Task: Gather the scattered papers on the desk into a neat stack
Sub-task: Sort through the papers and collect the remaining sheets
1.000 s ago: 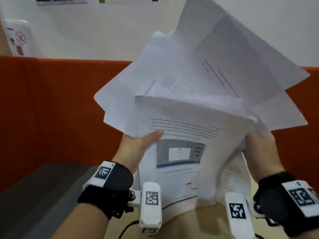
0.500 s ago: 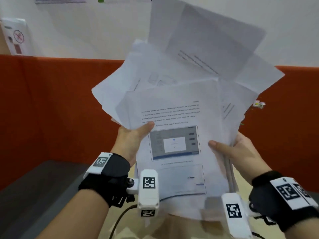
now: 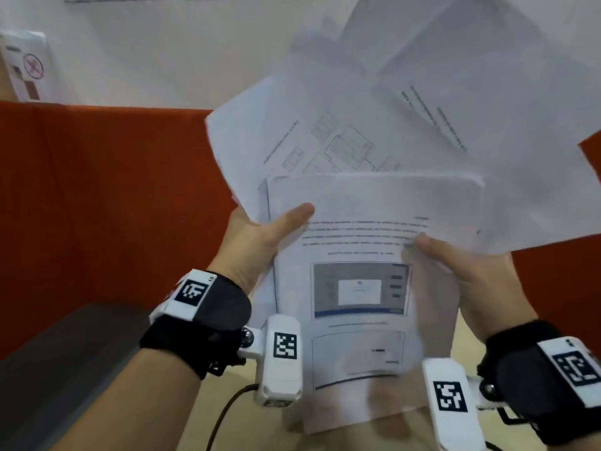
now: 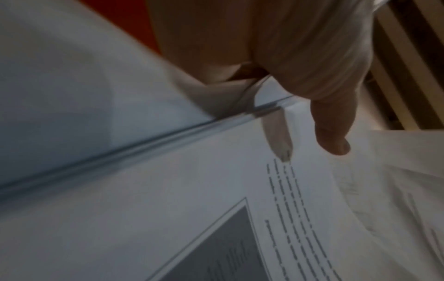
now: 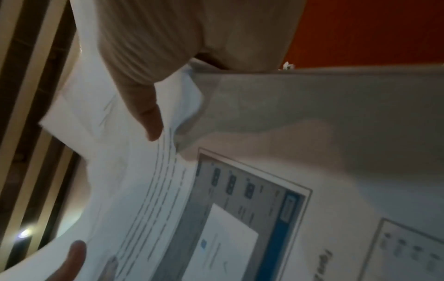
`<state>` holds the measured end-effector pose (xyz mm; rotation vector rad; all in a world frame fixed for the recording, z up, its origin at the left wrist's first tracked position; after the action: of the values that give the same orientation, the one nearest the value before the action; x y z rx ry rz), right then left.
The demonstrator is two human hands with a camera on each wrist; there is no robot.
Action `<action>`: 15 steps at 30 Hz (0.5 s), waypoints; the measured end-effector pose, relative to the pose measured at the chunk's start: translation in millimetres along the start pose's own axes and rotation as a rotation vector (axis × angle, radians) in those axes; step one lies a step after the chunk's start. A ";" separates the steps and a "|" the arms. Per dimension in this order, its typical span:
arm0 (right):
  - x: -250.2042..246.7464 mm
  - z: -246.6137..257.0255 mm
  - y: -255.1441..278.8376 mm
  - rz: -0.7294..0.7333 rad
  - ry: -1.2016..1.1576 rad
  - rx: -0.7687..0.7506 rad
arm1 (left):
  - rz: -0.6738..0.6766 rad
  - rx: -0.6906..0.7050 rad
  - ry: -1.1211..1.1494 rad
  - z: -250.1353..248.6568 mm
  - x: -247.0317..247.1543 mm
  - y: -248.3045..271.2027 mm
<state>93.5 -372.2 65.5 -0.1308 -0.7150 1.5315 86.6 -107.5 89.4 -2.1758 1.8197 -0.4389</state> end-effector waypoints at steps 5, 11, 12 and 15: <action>-5.8 -2.7 2.7 -0.042 -0.074 -0.012 | -0.137 0.081 -0.079 -5.5 -4.9 -0.1; -4.1 -17.3 8.5 -0.070 -0.039 0.068 | -0.290 -0.001 0.056 -0.7 -4.5 -5.2; -6.2 -19.0 10.2 -0.082 -0.005 0.069 | -0.305 0.041 0.033 -3.6 -3.7 -4.7; -9.9 -17.2 9.9 -0.098 -0.023 0.064 | -0.479 0.210 -0.183 -15.1 -16.0 -4.5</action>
<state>94.8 -374.6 43.5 -0.0298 -0.6808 1.4626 82.0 -91.1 104.2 -2.3964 1.0977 -0.4824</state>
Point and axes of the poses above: each hand's wrist, its own y-axis away from the middle knuckle, its own x-axis out of the palm, z = x × y, the point moved 3 cm from there along -y, towards the middle knuckle, and after that the axes turned 15 degrees about -y, right-handed, at the moved point
